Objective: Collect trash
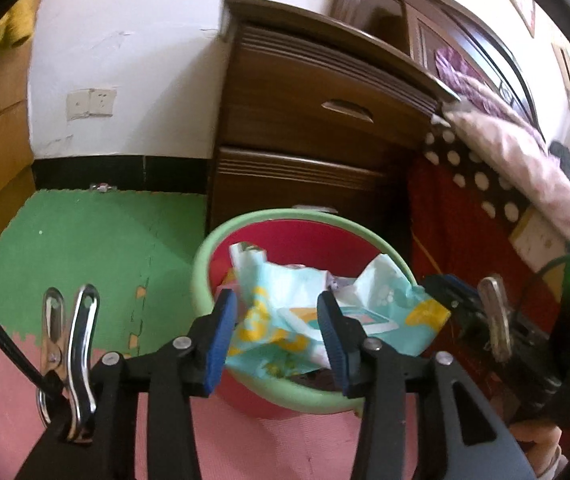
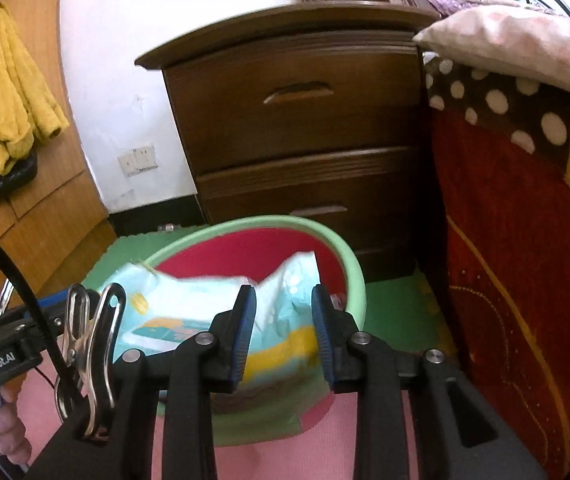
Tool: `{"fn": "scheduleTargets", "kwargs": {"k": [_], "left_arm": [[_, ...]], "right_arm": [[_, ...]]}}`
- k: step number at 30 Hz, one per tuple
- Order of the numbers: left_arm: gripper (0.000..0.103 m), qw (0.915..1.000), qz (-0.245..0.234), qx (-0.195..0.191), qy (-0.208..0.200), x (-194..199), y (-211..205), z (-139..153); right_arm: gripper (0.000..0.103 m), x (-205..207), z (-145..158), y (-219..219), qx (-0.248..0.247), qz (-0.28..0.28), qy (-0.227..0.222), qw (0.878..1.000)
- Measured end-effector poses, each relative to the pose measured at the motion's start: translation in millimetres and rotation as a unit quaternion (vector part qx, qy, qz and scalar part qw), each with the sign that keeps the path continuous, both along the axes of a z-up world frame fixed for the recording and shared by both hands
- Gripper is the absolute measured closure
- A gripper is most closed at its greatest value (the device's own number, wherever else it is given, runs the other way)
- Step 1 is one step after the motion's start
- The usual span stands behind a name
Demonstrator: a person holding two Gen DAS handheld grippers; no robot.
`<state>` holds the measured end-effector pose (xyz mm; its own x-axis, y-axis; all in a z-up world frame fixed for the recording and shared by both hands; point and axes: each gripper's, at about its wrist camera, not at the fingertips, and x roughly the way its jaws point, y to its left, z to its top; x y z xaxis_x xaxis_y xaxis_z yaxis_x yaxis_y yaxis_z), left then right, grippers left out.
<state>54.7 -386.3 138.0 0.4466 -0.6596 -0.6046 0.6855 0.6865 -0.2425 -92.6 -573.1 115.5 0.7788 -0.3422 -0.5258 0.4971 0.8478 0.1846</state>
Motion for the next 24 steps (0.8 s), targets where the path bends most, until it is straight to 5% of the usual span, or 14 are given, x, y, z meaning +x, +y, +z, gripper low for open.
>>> {"fn": "scheduleTargets", "kwargs": {"k": [8,18,24], "left_arm": [[0.059,0.9987,0.05,0.001,0.013,6,48,-8],[0.059,0.9958,0.078,0.009,0.047,2,86,-39],[0.059,0.9947,0.086,0.014,0.056,3,99,-52]], "right_arm": [[0.073,18,14,13,0.011,0.067,0.008,0.998],[0.073,96,-33,7,0.094,0.104,0.179,0.974],[0.073,134,-72,-5,0.13,0.104,0.28,0.946]]}}
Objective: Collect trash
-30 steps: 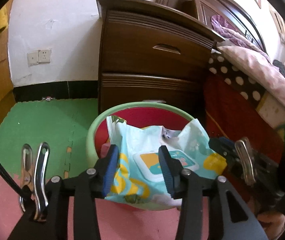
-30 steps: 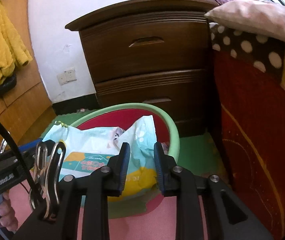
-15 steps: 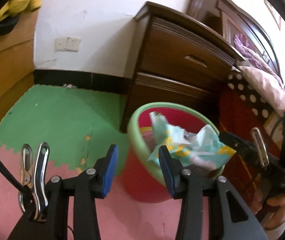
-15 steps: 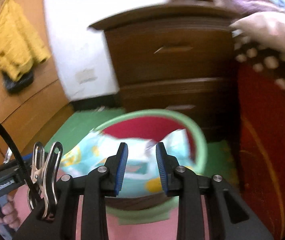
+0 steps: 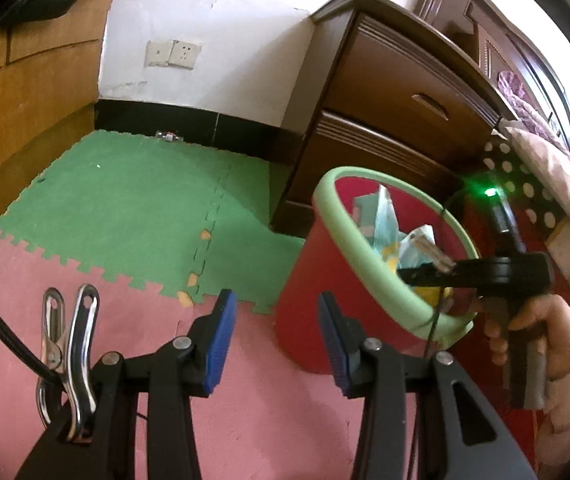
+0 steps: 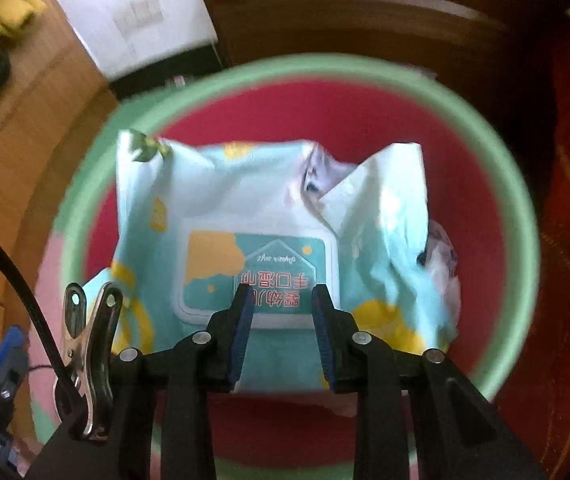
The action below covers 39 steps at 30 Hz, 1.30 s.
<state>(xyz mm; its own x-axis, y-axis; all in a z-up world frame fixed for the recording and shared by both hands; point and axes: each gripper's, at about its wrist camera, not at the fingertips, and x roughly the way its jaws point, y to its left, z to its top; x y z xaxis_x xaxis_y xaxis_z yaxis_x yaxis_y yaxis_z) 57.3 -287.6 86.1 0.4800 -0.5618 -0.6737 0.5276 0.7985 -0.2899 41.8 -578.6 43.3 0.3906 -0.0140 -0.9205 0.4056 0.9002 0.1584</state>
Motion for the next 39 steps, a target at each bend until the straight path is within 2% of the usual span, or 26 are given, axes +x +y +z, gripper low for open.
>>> {"fn": "scheduleTargets", "kwargs": {"k": [4,8,13,17,20,23,30,34,39], "left_arm": [[0.059,0.9999,0.004,0.014,-0.004,-1,4,-5],[0.059,0.9999,0.005,0.01,0.0,-3,8,-5],[0.059,0.9997,-0.004,0.024,0.0,-9,6,2],[0.059,0.9983,-0.013,0.056,-0.009,-11,-2,16],[0.059,0.9971,-0.012,0.07,-0.025,-14,-11,29],[0.059,0.9975,-0.006,0.065,-0.027,-21,-20,37],[0.059,0.9989,-0.011,0.045,0.003,-42,-44,32],[0.055,0.998,-0.018,0.061,0.006,-53,-55,25],[0.047,0.997,-0.024,0.073,-0.002,-68,-57,17]], "right_arm": [[0.073,16,-16,3,-0.004,0.008,0.036,0.999],[0.071,28,-27,1,0.006,0.013,0.064,0.998],[0.069,36,-28,3,0.004,0.012,0.073,0.997],[0.069,19,-11,10,0.011,0.002,0.012,1.0],[0.069,-2,14,23,-0.032,0.002,-0.051,0.998],[0.067,-27,43,33,-0.063,0.006,-0.1,0.993],[0.056,-97,92,47,-0.073,-0.009,-0.205,0.976],[0.047,-140,90,52,-0.074,-0.044,-0.237,0.968],[0.047,-181,67,68,-0.065,-0.11,-0.256,0.958]]}}
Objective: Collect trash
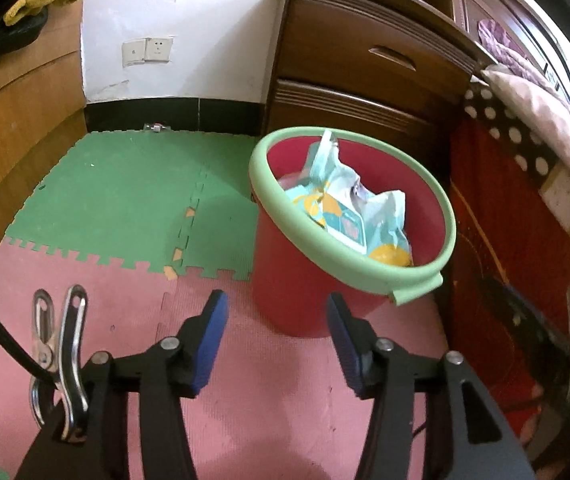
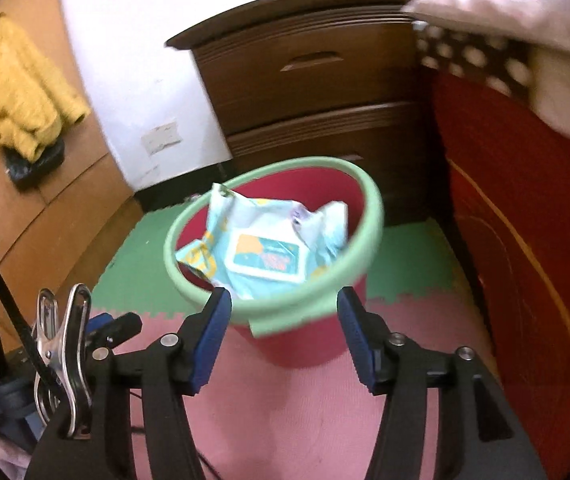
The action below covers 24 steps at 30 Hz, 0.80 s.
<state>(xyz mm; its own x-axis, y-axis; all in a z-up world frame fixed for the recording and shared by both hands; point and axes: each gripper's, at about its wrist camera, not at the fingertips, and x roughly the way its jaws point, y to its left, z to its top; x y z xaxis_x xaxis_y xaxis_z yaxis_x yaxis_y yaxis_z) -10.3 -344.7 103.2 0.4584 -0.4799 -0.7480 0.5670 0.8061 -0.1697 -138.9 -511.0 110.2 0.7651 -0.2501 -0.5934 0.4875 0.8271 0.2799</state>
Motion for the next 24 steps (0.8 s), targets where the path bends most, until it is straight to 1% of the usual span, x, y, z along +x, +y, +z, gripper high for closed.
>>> {"fn": "scheduleTargets", "kwargs": {"k": [3,5,7,10,13,18,24], "left_arm": [[0.047,1.0,0.001,0.003,-0.009,-6,4,-5],[0.047,0.9999,0.003,0.008,-0.015,-9,8,-7],[0.046,0.9998,0.003,0.011,-0.018,-11,12,-8],[0.046,0.9997,0.006,0.009,-0.02,-13,20,-9],[0.046,0.9996,0.007,0.014,-0.024,-17,26,-9],[0.046,0.9992,0.011,0.016,-0.035,-20,31,-6],[0.046,0.9987,0.006,0.012,-0.049,-19,24,3]], "right_arm": [[0.046,-20,-8,17,-0.009,-0.034,-0.033,0.999],[0.045,-25,-11,28,-0.034,-0.041,-0.047,0.997],[0.045,-27,-12,40,-0.052,-0.038,-0.051,0.997],[0.045,-26,-12,50,-0.065,-0.02,-0.047,0.997],[0.045,-27,-8,55,-0.075,-0.026,-0.047,0.996],[0.045,-28,-9,56,-0.074,-0.032,-0.048,0.996],[0.045,-31,-9,51,-0.06,-0.039,-0.048,0.996]]}}
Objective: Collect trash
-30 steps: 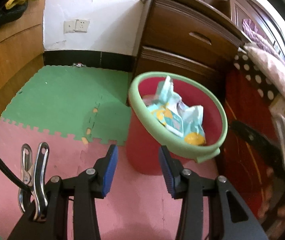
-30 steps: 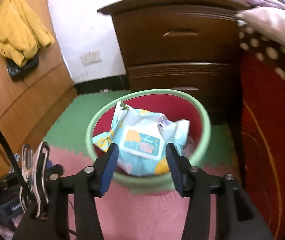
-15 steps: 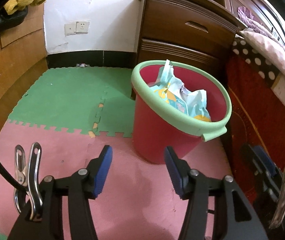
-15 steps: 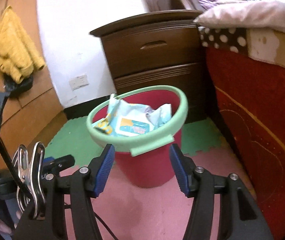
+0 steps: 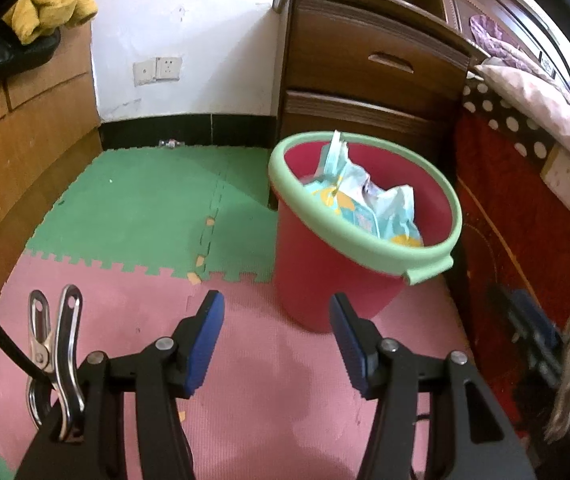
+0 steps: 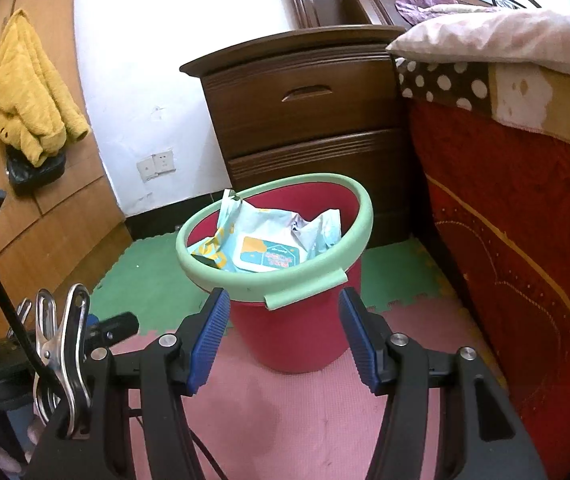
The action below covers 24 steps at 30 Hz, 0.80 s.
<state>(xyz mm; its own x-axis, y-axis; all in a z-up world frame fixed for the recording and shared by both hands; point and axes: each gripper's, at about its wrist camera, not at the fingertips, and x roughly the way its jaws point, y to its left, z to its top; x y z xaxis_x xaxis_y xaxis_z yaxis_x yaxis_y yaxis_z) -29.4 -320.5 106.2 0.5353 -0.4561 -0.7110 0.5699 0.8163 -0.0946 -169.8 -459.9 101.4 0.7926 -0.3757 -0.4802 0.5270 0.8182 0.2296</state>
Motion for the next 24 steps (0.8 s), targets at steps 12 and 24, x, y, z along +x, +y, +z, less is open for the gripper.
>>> {"fn": "scheduleTargets", "kwargs": {"k": [12,24], "left_arm": [[0.045,0.9998,-0.008,0.01,-0.016,4,-14,1],[0.045,0.9998,-0.007,0.017,-0.01,5,-17,-6]], "right_arm": [[0.045,9,-8,-1,-0.007,0.001,0.023,1.0],[0.045,12,-12,-4,0.003,0.006,0.031,1.0]]}}
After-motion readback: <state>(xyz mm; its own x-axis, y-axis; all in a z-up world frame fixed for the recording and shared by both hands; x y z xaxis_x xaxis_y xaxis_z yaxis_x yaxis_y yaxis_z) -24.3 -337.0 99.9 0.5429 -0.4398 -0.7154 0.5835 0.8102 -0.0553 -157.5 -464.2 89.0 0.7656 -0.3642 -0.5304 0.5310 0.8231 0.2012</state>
